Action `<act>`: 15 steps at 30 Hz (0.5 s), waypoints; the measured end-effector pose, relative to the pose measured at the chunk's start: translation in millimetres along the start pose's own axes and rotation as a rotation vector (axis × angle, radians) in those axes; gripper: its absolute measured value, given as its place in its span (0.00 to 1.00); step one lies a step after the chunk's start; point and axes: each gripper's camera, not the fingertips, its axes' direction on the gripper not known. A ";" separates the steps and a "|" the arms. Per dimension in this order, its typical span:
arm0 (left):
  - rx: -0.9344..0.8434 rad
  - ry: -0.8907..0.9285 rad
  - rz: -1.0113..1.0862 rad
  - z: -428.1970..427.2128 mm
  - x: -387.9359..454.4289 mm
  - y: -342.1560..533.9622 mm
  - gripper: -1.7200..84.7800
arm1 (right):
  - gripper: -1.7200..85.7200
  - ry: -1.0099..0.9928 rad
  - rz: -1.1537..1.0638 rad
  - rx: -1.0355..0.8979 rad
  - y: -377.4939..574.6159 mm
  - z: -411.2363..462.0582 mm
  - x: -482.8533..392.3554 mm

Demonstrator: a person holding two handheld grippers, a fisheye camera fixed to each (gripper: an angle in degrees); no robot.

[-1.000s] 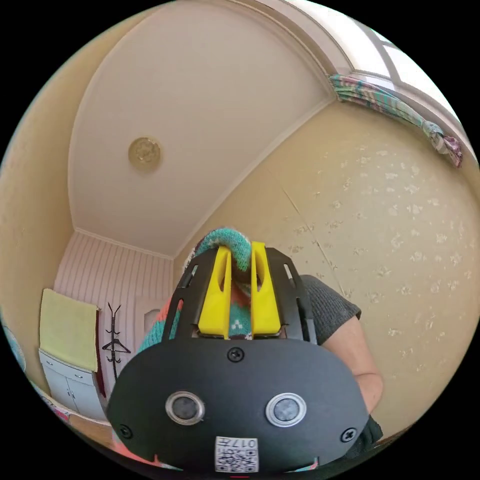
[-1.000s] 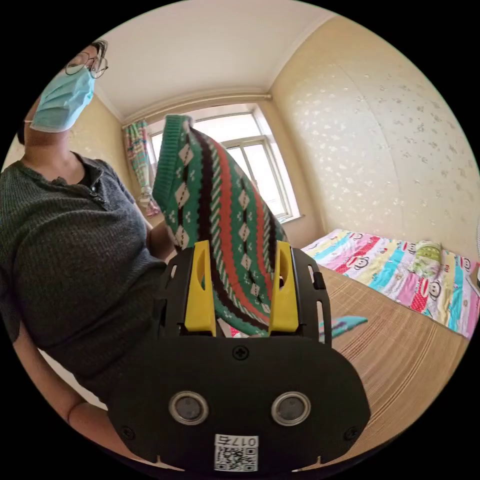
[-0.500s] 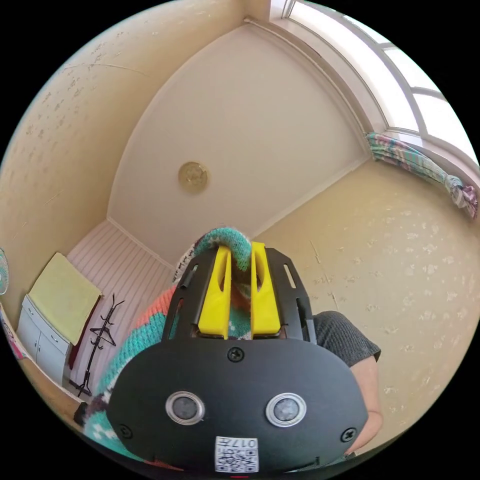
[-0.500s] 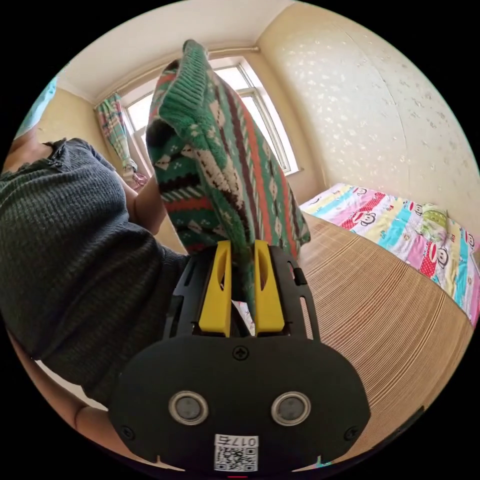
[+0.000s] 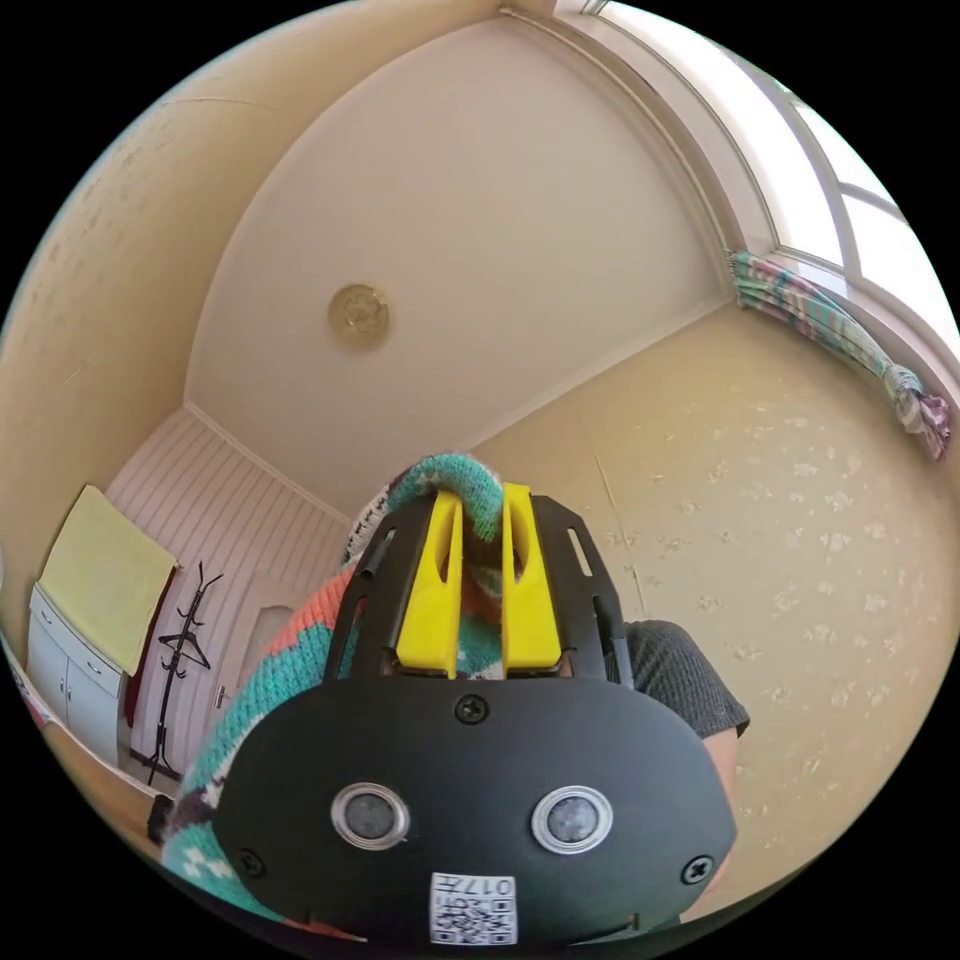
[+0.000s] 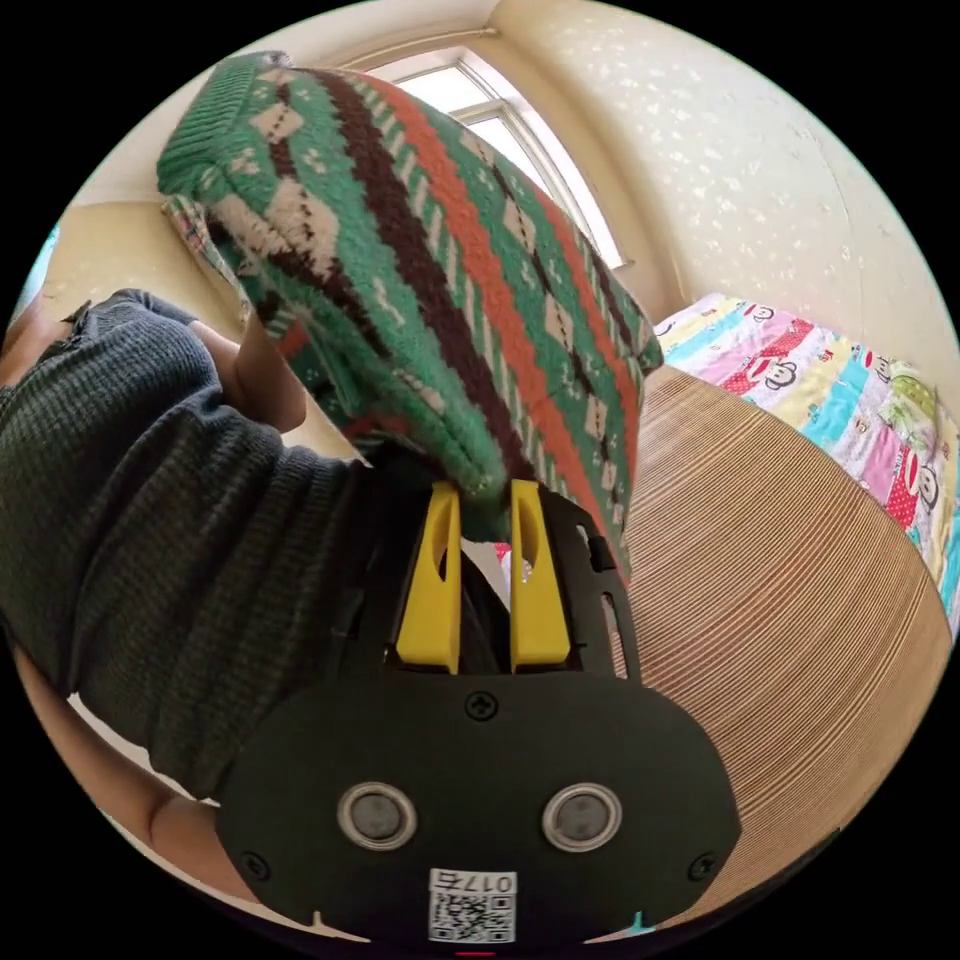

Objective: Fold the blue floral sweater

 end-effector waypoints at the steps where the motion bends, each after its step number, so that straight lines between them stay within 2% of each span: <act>1: -0.008 -0.013 -0.010 -1.1 0.9 -0.5 0.09 | 0.08 0.139 0.018 0.041 -0.1 -4.7 -6.2; 2: -0.015 -0.024 -0.018 -2.2 1.7 -0.8 0.09 | 0.08 0.285 0.057 0.070 -1.3 -15.9 -7.1; 4: -0.054 -0.118 -0.057 -10.2 7.8 -0.5 0.09 | 0.07 0.437 0.167 0.126 -3.6 -46.0 -0.6; 5: -0.068 -0.152 -0.065 -12.9 10.1 -0.3 0.09 | 0.07 0.516 0.247 0.212 -1.8 -73.7 1.5; 8: -0.201 -0.381 -0.121 -24.5 22.8 -0.1 0.09 | 0.06 0.687 0.397 0.444 6.1 -146.0 -12.4; 10: -0.301 -0.660 -0.173 -33.7 34.1 3.0 0.09 | 0.06 0.803 0.437 0.549 7.8 -180.5 -34.0; 12: -0.392 -0.846 -0.192 -36.8 37.5 9.5 0.09 | 0.06 0.911 0.454 0.645 7.7 -209.1 -61.5; 15: -0.462 -1.015 -0.285 -48.0 25.9 31.6 0.09 | 0.06 1.038 0.482 0.797 6.5 -245.3 -111.2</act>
